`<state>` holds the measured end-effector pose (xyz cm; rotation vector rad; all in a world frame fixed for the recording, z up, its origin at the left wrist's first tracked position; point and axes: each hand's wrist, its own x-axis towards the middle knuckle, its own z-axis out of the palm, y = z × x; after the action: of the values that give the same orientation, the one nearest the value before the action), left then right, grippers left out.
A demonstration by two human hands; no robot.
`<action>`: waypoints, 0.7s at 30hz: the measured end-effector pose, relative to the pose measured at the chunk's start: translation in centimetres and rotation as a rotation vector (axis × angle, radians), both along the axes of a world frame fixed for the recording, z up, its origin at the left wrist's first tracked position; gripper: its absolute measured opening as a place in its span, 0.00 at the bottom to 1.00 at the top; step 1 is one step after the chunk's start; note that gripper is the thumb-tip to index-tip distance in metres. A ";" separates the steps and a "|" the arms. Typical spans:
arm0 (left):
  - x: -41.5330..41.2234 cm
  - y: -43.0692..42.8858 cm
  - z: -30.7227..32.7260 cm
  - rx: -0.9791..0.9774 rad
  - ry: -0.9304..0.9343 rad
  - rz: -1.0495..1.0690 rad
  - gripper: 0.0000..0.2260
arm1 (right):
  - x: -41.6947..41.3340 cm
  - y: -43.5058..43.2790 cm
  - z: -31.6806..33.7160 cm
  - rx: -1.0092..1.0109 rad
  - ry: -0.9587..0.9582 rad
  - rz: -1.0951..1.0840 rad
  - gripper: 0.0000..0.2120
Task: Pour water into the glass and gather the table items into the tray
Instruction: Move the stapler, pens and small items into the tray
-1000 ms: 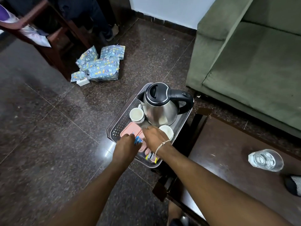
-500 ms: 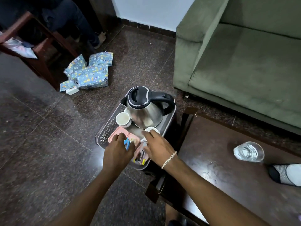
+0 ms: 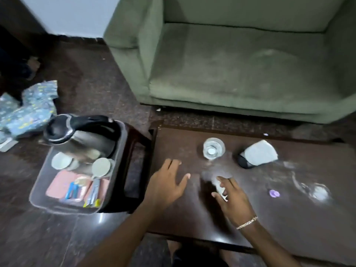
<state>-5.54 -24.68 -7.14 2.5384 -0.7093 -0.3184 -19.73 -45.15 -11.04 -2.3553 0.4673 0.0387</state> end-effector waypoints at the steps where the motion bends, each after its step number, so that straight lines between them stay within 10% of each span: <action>1: -0.6 -1.8 -0.5 0.004 0.041 -0.049 0.20 | -1.2 -1.6 -0.6 -0.016 0.022 -0.051 0.23; 21: -12.9 -27.9 -10.0 0.192 0.354 -0.565 0.24 | -11.9 -18.9 -9.2 0.022 0.272 -0.525 0.20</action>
<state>-18.41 -52.55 -17.11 2.3055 -1.2851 -1.0369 -31.67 -64.01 -20.21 -2.1436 1.1953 0.1190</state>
